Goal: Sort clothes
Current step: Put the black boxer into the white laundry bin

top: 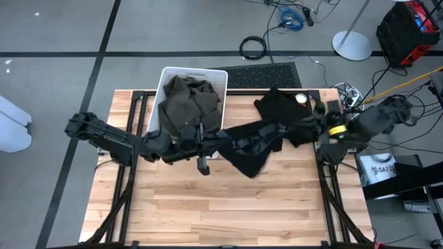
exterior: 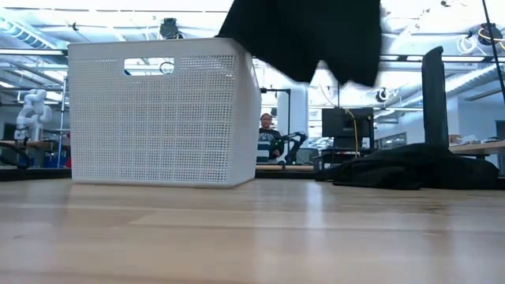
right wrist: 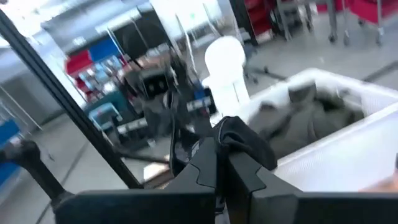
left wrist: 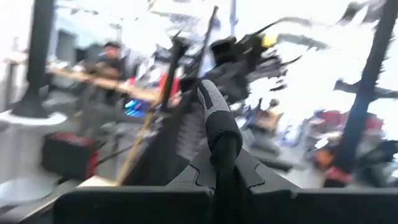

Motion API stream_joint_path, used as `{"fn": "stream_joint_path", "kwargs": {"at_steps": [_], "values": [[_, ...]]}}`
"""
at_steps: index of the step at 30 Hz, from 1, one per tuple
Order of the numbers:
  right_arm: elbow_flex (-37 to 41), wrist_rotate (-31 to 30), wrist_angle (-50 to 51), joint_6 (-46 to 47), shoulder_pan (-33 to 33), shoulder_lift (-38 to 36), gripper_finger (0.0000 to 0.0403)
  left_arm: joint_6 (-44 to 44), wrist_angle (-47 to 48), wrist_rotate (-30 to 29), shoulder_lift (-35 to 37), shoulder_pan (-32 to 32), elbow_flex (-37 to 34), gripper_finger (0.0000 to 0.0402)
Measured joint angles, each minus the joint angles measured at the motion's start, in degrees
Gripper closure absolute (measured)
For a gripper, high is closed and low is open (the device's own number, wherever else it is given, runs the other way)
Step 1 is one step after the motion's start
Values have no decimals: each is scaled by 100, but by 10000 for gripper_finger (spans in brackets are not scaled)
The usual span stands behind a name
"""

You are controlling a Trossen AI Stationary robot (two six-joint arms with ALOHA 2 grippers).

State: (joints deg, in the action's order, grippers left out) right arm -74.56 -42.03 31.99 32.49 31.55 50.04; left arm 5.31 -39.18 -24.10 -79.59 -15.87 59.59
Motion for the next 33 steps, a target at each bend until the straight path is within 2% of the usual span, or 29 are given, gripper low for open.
{"fn": "stream_joint_path", "kwargs": {"at_steps": [3, 7, 10, 12, 16, 20, 23, 27, 30, 33], "values": [[-2, -21, -306, -443, 4, -293, 403, -6, -156, 312, 2, 51, 63, 391], [-17, -55, -199, -579, -4, -467, 403, -21, 0, 396, -39, 62, 79, 391], [2, -357, 125, -599, -6, -535, 403, -178, -113, 405, -149, 245, 80, 391], [9, -562, 257, -604, -5, -673, 403, 23, -206, 485, -263, 484, 206, 391], [-20, -846, 228, -650, -12, -950, 403, 504, -86, 1475, -619, 990, 751, 391], [-4, -791, 478, -638, -9, -975, 403, 603, 211, 1911, -856, 1222, 1054, 391], [-7, -713, 1303, -80, -7, -957, 403, 596, 526, 2152, -854, 1269, 1087, 391], [404, -681, 2702, 1559, 25, -957, 403, 561, 1365, 2208, -907, 1162, 1088, 391], [1228, -387, 2603, 2370, 174, -1023, 403, 458, 1641, 2222, -1137, 868, 1088, 391], [2283, -118, 1627, 2891, 435, -1042, 403, 459, 1732, 2232, -1568, 467, 1088, 391]]}}
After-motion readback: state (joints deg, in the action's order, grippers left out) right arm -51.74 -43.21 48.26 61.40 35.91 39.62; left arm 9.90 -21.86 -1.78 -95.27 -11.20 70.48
